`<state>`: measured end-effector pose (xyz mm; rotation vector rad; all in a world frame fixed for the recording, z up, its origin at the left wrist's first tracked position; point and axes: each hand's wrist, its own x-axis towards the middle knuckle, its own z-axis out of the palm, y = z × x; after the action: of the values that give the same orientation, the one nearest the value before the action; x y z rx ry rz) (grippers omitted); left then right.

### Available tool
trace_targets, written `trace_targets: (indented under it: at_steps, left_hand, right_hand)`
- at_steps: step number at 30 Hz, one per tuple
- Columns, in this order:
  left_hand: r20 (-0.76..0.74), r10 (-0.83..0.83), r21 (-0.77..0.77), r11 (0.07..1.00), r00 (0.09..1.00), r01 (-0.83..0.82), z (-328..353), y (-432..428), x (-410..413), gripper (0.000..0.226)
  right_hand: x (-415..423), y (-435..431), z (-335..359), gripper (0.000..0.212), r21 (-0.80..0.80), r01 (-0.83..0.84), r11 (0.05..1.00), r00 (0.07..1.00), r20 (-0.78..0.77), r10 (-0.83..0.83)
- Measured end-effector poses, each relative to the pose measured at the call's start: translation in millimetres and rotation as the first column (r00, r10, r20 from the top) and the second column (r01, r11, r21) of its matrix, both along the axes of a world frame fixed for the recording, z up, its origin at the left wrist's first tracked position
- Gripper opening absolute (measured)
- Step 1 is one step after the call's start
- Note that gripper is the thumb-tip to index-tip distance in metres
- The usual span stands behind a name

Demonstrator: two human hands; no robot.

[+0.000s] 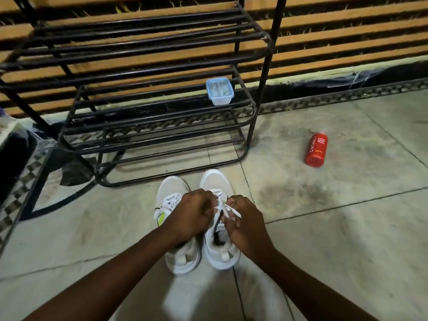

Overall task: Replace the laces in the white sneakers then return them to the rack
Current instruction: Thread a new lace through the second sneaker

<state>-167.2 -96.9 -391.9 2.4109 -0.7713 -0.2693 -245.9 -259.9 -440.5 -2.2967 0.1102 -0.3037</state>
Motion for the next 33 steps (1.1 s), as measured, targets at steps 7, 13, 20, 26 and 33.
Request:
trace_targets:
  at_steps: [7,13,20,26,33]
  left_hand:
    - [0.003,-0.036,-0.006,0.999,0.999,0.036,-6,-5,4,0.015]
    - [-0.034,-0.069,0.012,0.998,0.997,0.069,-8,-10,11,0.008]
    - [-0.162,0.093,-0.036,0.994,0.982,-0.100,-15,-2,8,0.013]
    - [-0.210,0.176,-0.072,0.978,0.962,-0.195,-13,-15,9,0.009]
    - [-0.244,0.060,0.014,0.998,0.968,-0.058,-4,-22,24,0.009]
  right_hand:
    - [-1,6,-1,0.028,0.037,0.000,0.999,1.000,0.027,-0.001]
    - [-3,7,-4,0.030,0.076,0.048,0.996,0.999,-0.010,-0.048]
    - [-6,9,-6,0.037,0.082,0.034,0.996,0.999,0.004,-0.035]
    - [-8,11,-8,0.037,0.083,0.032,0.996,0.999,0.041,-0.035]
    - [-7,15,-8,0.031,0.134,0.078,0.988,0.996,0.040,-0.084]
